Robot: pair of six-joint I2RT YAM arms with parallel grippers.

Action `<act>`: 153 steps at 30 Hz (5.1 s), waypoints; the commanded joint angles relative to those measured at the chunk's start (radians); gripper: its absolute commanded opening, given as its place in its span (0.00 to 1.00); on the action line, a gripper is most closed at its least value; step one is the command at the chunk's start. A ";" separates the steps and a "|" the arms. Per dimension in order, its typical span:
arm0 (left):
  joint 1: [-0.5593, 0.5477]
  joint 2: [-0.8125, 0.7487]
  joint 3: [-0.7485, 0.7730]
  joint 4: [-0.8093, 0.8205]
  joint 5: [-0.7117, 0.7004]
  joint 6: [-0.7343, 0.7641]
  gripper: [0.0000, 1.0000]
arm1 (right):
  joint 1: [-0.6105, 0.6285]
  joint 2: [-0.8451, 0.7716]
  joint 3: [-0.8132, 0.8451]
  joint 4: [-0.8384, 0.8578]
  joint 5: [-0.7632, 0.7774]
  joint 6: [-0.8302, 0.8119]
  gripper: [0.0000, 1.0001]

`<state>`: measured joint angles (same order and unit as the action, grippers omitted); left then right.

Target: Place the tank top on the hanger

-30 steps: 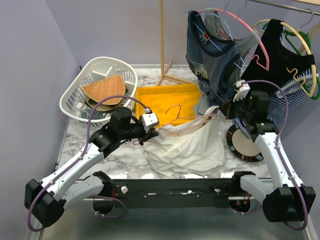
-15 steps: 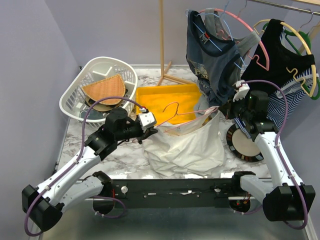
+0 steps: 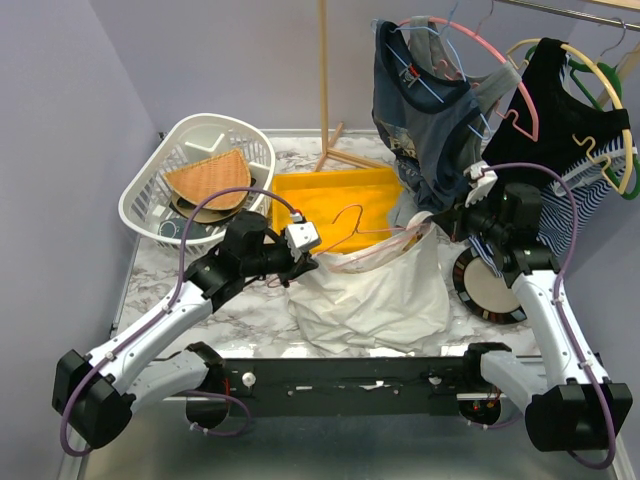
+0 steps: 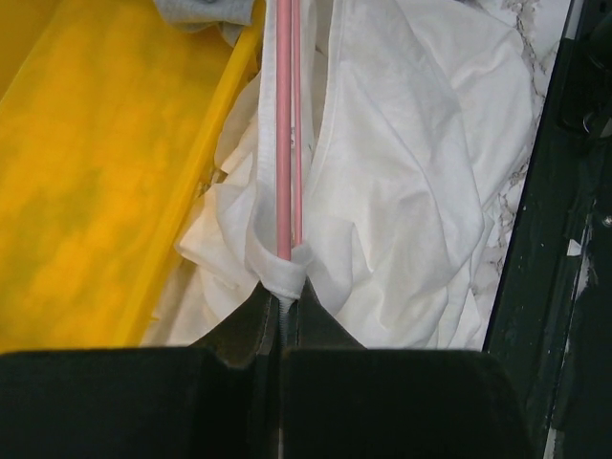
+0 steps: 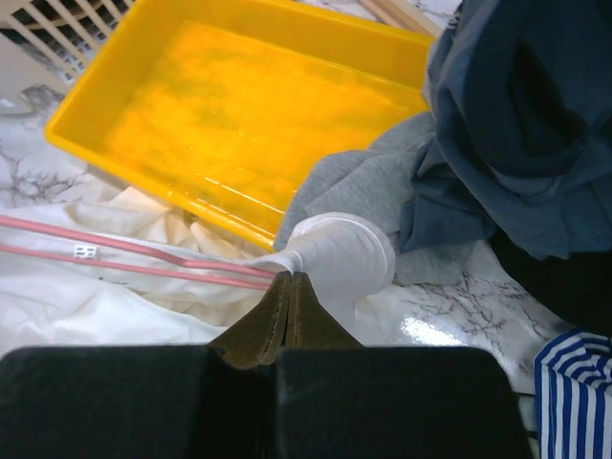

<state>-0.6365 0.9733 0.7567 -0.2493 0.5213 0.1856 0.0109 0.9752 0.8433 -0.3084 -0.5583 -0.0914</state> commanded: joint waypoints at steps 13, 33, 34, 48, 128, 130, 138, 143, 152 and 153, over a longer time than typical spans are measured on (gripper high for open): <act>0.004 -0.053 0.006 0.070 0.049 -0.038 0.00 | 0.264 0.061 0.499 -0.523 -0.280 -0.395 0.40; -0.003 -0.050 0.013 0.054 0.355 -0.035 0.00 | 0.262 0.063 0.562 -1.002 -0.270 -1.278 1.00; -0.003 -0.048 0.013 0.054 0.359 -0.035 0.00 | 0.264 0.074 0.556 -0.997 -0.270 -1.286 1.00; -0.008 -0.036 0.016 0.044 0.361 -0.034 0.00 | 0.264 0.201 0.448 -1.110 -0.397 -1.366 0.76; -0.376 -0.001 0.193 0.251 -0.859 -0.239 0.99 | 0.032 0.134 0.997 -0.265 0.061 -0.007 0.00; -0.347 -0.027 0.113 0.211 -0.840 -0.264 0.99 | 0.015 0.145 1.022 -0.262 0.075 -0.004 0.01; -0.442 0.225 -0.027 0.505 -0.779 -0.371 0.99 | -0.006 0.180 1.116 -0.262 0.032 0.048 0.00; -0.586 0.513 0.130 0.545 -1.069 -0.313 0.99 | -0.006 0.148 1.059 -0.256 0.018 0.051 0.01; -0.644 0.904 0.292 0.700 -1.477 -0.386 0.99 | -0.008 0.112 1.005 -0.259 0.000 0.048 0.00; -0.644 0.945 0.305 0.700 -1.507 -0.414 0.98 | -0.006 0.111 1.005 -0.259 -0.002 0.053 0.00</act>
<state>-1.2846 1.8088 0.9962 0.3744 -0.7010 -0.1345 0.0109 1.1088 1.8477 -0.6300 -0.5396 -0.0601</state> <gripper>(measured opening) 0.987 0.042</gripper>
